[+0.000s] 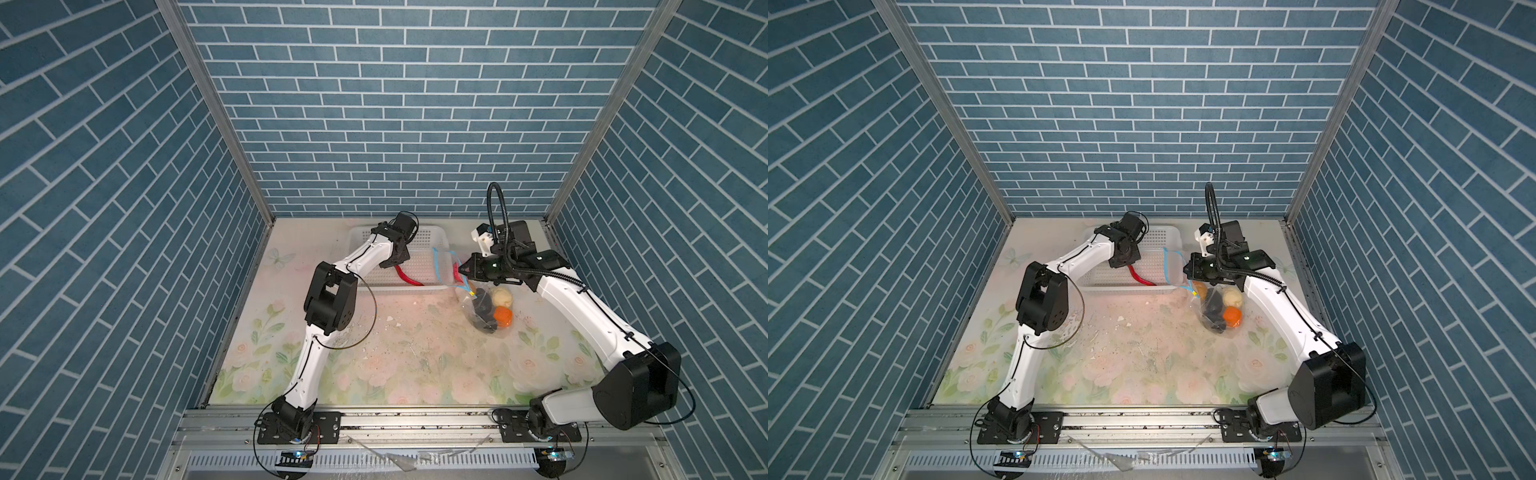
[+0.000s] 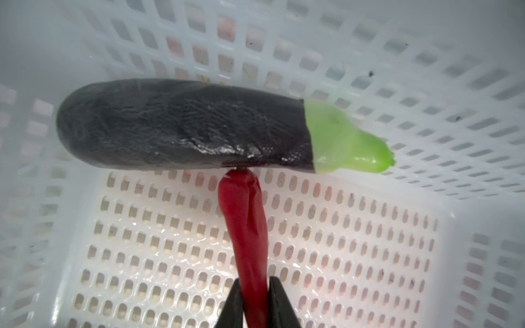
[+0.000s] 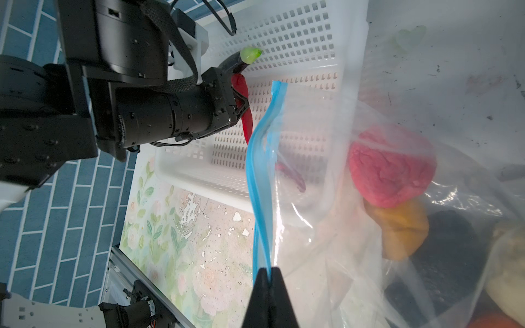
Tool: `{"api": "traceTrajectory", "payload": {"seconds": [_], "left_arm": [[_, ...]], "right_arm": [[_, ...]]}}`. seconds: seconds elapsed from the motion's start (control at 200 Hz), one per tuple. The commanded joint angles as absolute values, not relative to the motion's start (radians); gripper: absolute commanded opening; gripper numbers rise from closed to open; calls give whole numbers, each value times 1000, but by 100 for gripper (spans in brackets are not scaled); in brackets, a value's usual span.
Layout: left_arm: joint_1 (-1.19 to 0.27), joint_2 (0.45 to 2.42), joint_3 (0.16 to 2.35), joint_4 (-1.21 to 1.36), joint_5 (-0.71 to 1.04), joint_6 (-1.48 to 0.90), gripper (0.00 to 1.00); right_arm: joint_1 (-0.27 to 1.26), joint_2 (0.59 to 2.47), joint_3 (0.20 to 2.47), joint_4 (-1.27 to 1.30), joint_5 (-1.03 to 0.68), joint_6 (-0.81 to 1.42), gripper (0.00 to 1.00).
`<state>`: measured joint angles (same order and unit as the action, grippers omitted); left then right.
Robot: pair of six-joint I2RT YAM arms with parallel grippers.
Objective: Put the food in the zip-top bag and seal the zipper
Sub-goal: 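Lower the left gripper onto the red chili's end and close, then lift the red chili out of the basket with the left gripper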
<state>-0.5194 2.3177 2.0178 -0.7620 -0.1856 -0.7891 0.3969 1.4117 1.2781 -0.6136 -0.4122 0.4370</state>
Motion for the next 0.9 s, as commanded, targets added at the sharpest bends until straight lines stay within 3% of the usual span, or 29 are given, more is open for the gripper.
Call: {"api": "traceTrajectory", "payload": {"seconds": [0.0,0.895], "left_arm": [[-515,2258,1988,-742,-189,-775,18],[-519,2034,1874,-628,-160,-713,3]], "right_arm": [[393,1397,1324,-612,-419,420,0],[393,1385,1344,-629,-391,414,0]]}}
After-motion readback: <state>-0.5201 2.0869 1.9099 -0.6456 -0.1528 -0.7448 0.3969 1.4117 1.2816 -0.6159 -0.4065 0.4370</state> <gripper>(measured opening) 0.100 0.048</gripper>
